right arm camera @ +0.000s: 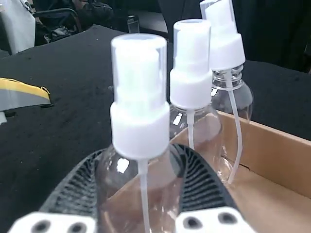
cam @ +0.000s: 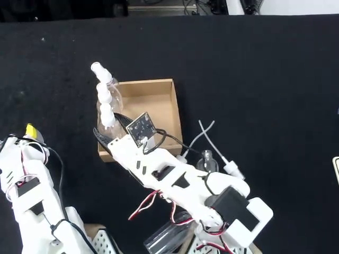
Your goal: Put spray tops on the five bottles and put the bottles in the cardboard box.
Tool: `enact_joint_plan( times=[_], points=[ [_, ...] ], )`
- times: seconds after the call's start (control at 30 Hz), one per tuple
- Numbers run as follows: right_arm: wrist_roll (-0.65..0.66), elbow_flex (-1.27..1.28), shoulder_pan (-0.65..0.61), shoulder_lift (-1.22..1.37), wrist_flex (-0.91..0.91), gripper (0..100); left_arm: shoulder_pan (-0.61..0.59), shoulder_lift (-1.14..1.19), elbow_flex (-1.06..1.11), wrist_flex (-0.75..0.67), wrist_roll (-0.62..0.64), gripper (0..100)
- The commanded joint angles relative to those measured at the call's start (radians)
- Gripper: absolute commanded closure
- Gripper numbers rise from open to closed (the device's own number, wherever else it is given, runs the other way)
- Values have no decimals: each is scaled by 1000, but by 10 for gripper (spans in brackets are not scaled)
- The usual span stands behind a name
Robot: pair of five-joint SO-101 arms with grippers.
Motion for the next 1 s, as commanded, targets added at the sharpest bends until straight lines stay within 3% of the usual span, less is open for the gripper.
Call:
enact_joint_plan(
  times=[0.0,0.1,0.53,0.73,0.97],
  points=[
    [-9,-31,-23,-2,-29,894,4,-17,-21,-21,0,805],
    [-9,-31,-23,-2,-29,838,4,-17,-21,-21,0,805],
    [-8,-5,-37,-10,-29,836,2,-17,-21,-21,0,805],
    [77,-5,-57,-2,-29,835,2,-17,-21,-21,0,805],
    [80,-5,-55,-2,-29,832,2,-17,-21,-21,0,805]
  ],
)
